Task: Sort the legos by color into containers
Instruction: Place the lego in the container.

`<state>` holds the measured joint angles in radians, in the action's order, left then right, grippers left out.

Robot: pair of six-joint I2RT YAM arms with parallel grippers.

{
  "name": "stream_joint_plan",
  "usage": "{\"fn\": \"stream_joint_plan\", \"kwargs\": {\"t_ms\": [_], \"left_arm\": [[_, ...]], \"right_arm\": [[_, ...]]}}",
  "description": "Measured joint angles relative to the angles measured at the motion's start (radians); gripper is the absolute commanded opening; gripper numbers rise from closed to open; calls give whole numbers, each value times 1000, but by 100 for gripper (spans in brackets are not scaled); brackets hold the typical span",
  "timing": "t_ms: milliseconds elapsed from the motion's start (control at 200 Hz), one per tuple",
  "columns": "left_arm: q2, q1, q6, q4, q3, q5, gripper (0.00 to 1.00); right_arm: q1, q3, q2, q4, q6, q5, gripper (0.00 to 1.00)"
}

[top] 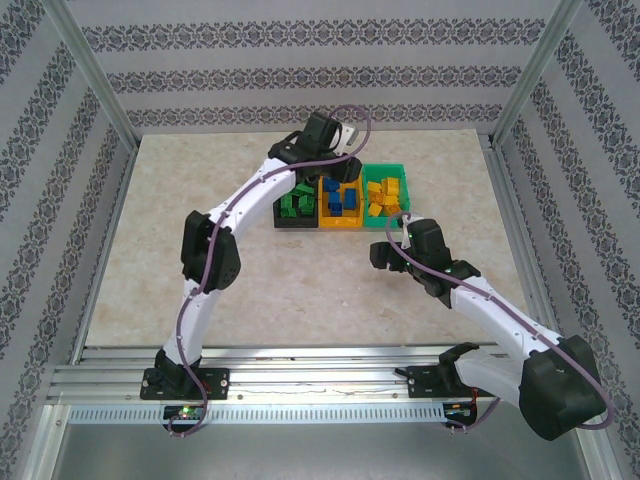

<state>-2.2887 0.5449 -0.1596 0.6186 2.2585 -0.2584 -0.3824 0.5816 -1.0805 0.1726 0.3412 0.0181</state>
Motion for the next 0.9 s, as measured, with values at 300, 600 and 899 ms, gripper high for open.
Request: {"fn": "stream_joint_plan", "kwargs": {"t_ms": [300,600,899], "left_arm": [[-165,-10,-1,80,109,-6,78],[27,-13,2,30,-190,11,95],[573,-110,-75,-367,-930,27,98]], "right_arm": [[0,-4,31,3,4,0,87],[3,-13,18,-1,44,9,88],[121,19,-10,-13,51,53,88]]}}
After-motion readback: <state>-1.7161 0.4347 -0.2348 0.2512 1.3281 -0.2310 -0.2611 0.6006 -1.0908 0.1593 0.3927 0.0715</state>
